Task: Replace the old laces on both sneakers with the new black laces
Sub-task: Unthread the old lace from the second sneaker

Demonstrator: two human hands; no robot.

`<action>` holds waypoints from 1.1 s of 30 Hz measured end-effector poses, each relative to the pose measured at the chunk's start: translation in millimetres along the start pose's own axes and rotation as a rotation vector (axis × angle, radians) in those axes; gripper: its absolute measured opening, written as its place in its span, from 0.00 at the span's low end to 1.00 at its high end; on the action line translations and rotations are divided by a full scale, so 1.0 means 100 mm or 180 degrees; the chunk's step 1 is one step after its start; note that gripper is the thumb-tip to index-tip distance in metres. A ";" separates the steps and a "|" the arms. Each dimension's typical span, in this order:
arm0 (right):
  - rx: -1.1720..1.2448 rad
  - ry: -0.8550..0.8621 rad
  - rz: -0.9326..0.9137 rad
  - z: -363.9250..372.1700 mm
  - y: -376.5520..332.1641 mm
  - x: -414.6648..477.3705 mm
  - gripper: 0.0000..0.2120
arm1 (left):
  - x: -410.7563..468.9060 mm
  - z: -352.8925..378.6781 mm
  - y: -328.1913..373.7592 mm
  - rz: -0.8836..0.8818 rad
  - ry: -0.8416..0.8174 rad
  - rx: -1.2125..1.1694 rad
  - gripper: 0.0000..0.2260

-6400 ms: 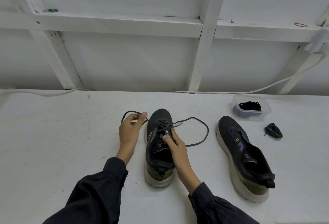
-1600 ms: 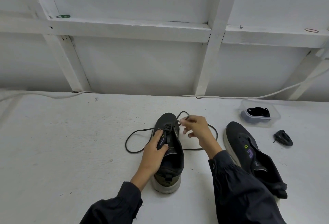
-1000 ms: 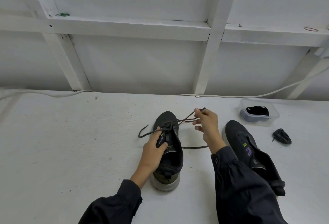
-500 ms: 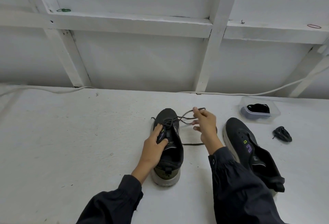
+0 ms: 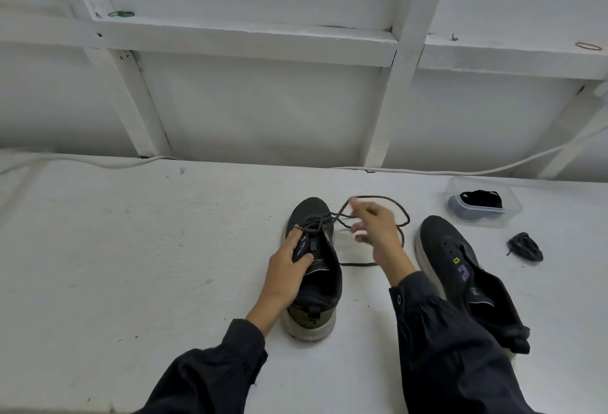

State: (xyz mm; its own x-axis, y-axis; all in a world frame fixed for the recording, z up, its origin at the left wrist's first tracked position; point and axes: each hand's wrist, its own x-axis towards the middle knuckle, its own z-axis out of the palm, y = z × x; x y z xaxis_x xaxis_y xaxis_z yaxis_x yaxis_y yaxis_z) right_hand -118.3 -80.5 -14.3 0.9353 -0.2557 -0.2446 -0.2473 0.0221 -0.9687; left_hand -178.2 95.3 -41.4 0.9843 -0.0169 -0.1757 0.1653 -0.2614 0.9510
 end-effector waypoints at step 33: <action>0.0170 -0.0666 0.0012 0.46 0.46 -0.60 0.26 | 0.52 -0.25 0.10 0.1160 0.0091 0.2102 0.06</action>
State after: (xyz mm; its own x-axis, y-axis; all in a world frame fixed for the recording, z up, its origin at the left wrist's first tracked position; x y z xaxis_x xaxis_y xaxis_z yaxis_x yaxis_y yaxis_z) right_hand -174.2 -20.2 -45.6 0.9679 -0.0496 -0.2462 -0.2422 0.0754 -0.9673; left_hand -123.7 116.0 -34.3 0.9722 -0.1904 0.1361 -0.2339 -0.7683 0.5958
